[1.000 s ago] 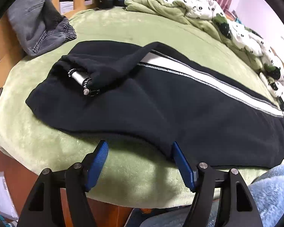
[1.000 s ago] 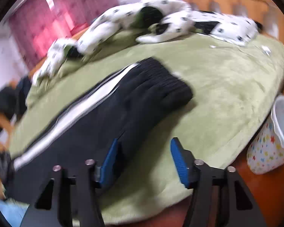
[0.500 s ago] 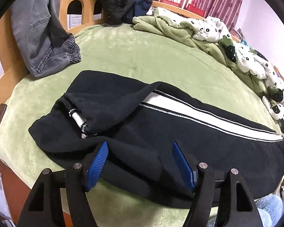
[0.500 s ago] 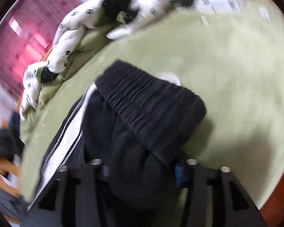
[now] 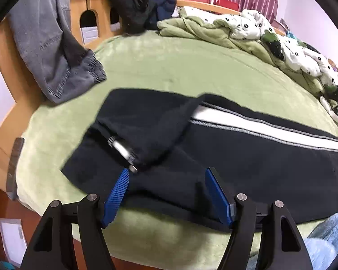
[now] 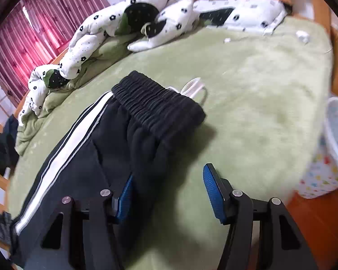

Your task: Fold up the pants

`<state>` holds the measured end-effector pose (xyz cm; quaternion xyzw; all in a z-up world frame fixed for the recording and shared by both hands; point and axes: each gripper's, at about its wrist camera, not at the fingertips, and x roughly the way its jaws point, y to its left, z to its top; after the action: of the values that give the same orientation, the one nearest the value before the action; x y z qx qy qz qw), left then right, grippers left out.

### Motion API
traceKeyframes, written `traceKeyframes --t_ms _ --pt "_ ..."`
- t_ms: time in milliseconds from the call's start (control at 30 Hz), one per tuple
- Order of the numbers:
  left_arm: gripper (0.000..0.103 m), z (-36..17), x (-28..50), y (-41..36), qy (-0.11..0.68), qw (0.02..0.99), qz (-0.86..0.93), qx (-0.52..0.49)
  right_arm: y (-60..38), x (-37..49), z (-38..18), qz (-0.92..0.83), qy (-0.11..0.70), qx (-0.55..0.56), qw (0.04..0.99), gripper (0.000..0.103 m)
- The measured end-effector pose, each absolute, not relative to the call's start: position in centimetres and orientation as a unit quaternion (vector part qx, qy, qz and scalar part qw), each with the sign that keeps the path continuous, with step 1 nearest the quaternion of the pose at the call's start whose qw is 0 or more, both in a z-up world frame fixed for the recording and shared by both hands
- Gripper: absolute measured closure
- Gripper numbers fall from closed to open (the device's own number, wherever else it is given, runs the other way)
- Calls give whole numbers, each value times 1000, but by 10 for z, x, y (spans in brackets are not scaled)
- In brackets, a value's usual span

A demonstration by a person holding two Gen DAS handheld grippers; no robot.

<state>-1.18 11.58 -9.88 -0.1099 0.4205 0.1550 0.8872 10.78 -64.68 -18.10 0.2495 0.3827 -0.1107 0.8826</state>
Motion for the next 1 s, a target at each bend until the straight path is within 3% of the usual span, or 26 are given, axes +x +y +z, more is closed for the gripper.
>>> traceKeyframes --t_ms 167,400,433,500,600,767,833,867,1000 --pt "35 -89 -18 142 403 896 139 -126 -605 85 -133 -131 369 176 903 46" --pt "35 -123 4 150 442 886 114 -84 -508 106 -68 -60 346 138 926 46" --pt "38 -125 9 148 446 885 114 -77 -489 112 -62 -44 350 135 926 46" --pt "69 -126 18 149 440 887 128 -59 -451 123 -52 -18 356 124 926 46" --pt "75 -116 32 163 425 892 141 -67 -390 134 -38 23 355 97 929 46" --pt "75 -93 71 206 404 896 152 -110 -297 144 -36 80 366 45 926 46" --pt "62 -89 84 219 413 889 162 -114 -267 146 -43 100 379 32 919 46" --pt "51 -86 88 226 421 885 162 -117 -260 146 -45 106 384 30 917 46" --pt "48 -77 85 236 418 888 150 -118 -232 142 -57 138 401 54 904 46"
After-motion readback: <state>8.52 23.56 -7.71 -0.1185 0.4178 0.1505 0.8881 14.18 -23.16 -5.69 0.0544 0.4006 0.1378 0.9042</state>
